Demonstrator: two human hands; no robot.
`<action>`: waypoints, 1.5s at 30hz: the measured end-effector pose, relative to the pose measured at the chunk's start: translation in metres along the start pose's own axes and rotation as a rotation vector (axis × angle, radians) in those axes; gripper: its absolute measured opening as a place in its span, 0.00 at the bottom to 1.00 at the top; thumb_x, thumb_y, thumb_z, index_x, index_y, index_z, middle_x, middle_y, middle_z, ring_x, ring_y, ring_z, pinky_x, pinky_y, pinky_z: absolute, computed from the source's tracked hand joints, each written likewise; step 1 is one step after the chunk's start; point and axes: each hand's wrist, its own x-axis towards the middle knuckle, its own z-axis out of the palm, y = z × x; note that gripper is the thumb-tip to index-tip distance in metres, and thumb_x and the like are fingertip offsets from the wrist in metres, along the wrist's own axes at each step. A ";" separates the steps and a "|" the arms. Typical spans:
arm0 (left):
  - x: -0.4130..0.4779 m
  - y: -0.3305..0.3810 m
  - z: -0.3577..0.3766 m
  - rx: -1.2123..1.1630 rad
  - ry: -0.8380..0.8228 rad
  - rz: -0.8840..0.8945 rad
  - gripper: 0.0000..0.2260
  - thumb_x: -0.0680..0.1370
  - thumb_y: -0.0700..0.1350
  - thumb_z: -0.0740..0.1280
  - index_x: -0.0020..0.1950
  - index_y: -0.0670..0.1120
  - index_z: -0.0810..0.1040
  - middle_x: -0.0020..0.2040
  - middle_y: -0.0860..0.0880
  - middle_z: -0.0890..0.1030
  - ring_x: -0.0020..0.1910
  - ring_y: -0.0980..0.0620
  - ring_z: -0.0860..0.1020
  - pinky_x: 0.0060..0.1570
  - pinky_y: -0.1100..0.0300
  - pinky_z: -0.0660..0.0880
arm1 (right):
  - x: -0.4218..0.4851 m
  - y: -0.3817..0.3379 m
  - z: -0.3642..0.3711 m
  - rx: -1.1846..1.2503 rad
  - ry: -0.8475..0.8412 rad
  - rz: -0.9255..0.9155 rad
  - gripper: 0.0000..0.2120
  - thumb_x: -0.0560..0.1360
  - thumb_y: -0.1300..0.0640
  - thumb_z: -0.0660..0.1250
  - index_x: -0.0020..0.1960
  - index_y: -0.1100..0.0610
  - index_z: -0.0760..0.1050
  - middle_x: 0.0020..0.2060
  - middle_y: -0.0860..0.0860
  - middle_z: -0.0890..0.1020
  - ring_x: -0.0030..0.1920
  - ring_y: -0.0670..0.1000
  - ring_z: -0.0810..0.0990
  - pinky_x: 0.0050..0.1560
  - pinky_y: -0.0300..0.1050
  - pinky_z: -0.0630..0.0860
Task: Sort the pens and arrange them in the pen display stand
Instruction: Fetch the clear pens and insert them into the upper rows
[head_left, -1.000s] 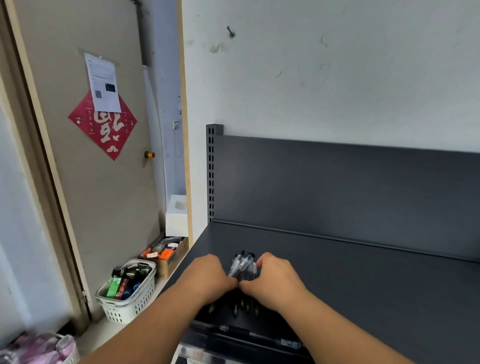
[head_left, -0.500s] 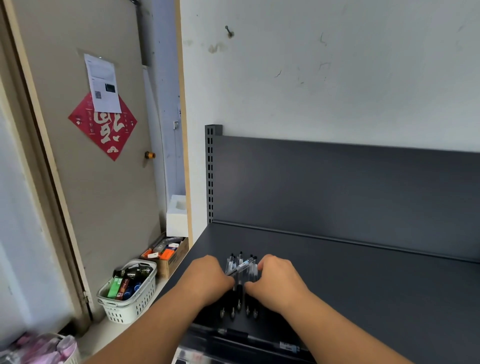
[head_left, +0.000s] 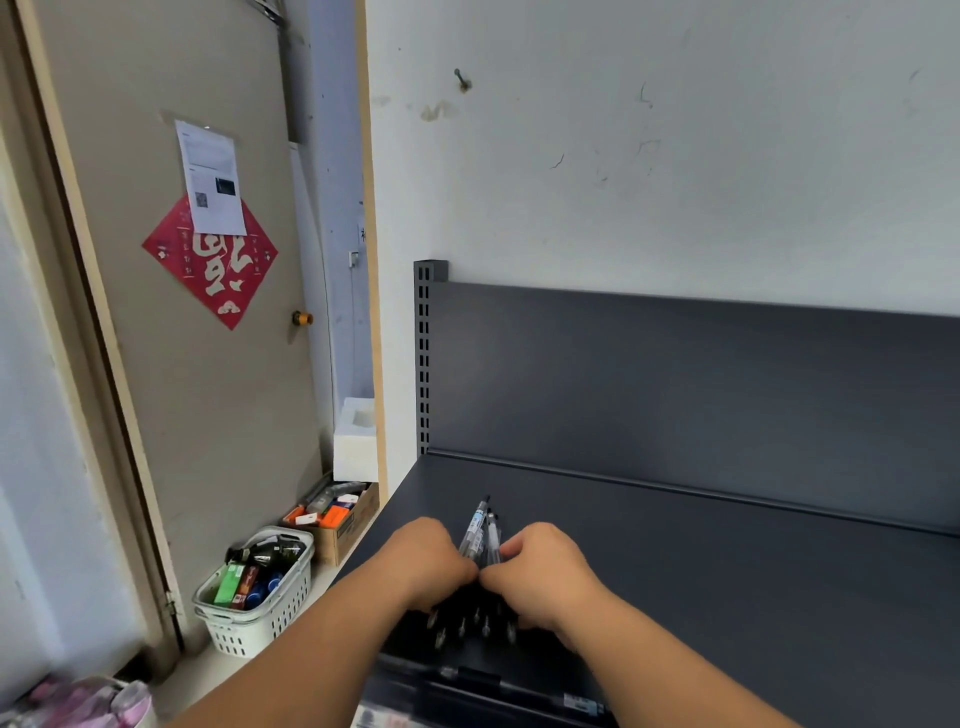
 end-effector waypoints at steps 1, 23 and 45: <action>-0.001 0.000 0.000 -0.029 -0.001 -0.002 0.09 0.71 0.46 0.68 0.34 0.43 0.73 0.30 0.47 0.72 0.31 0.48 0.71 0.34 0.57 0.72 | 0.001 0.001 0.001 0.041 -0.014 0.006 0.07 0.62 0.56 0.67 0.35 0.60 0.77 0.29 0.52 0.74 0.31 0.51 0.71 0.33 0.46 0.75; -0.044 0.082 0.054 -1.085 -0.340 0.169 0.11 0.81 0.37 0.60 0.55 0.43 0.81 0.46 0.43 0.85 0.44 0.47 0.84 0.41 0.54 0.77 | -0.068 0.061 -0.077 0.660 0.255 -0.028 0.08 0.76 0.63 0.68 0.50 0.54 0.84 0.41 0.49 0.87 0.43 0.47 0.86 0.43 0.38 0.80; -0.288 0.367 0.282 -1.197 -0.696 0.300 0.09 0.81 0.38 0.60 0.54 0.43 0.79 0.43 0.43 0.85 0.42 0.45 0.83 0.30 0.57 0.78 | -0.352 0.309 -0.302 0.240 0.701 0.038 0.06 0.74 0.58 0.72 0.47 0.49 0.84 0.37 0.45 0.86 0.41 0.44 0.85 0.46 0.46 0.82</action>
